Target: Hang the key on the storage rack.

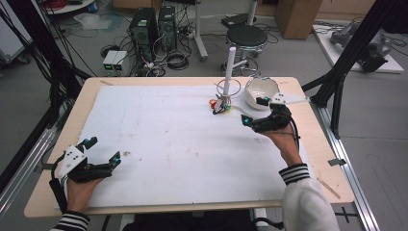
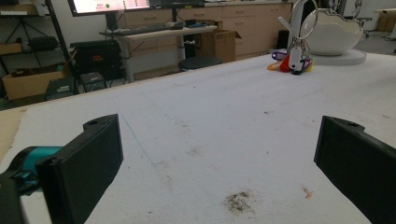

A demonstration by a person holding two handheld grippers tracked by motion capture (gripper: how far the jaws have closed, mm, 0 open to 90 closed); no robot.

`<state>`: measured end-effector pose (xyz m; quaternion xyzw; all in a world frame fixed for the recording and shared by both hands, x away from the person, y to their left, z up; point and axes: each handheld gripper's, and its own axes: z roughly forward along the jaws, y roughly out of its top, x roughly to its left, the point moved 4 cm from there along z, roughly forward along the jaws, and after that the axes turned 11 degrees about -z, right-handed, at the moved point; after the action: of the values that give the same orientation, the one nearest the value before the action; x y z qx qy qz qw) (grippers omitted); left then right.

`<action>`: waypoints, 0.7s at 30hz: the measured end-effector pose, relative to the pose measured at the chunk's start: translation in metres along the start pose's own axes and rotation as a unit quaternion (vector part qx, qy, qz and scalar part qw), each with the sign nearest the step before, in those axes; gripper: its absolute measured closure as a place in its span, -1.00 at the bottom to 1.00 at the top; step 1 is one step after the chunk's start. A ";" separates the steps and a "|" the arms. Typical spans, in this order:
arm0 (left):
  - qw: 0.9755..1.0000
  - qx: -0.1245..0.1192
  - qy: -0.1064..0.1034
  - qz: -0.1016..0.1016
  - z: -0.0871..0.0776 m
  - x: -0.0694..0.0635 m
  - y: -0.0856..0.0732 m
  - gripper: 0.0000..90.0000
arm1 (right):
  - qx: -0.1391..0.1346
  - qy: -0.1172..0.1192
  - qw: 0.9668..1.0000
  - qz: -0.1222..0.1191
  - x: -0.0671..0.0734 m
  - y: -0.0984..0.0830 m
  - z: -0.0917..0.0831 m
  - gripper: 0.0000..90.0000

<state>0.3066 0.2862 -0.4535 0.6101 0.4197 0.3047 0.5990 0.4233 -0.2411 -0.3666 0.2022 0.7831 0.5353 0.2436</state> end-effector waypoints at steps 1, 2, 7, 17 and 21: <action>1.000 0.000 -0.001 0.000 0.000 0.000 0.000 -0.96 | -0.003 -0.001 1.000 0.000 0.004 -0.004 -0.005 -0.98; 1.000 0.000 0.000 0.000 0.000 0.000 0.000 -0.96 | -0.013 -0.004 1.000 -0.005 0.007 -0.008 -0.009 -0.98; 1.000 -0.002 0.000 0.000 0.000 0.000 0.000 -0.96 | -0.033 -0.005 0.999 0.008 0.024 -0.037 -0.024 -0.98; 1.000 -0.005 -0.001 0.000 -0.001 0.000 0.000 -0.96 | -0.088 -0.038 0.995 0.006 0.043 -0.077 -0.043 -0.98; 1.000 -0.007 0.000 -0.002 -0.001 0.000 0.000 -0.96 | -0.108 -0.053 0.993 0.006 0.047 -0.088 -0.047 -0.98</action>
<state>0.3056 0.2868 -0.4534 0.6053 0.4188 0.3064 0.6036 0.3527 -0.2795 -0.4423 0.2078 0.7054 0.6066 0.3021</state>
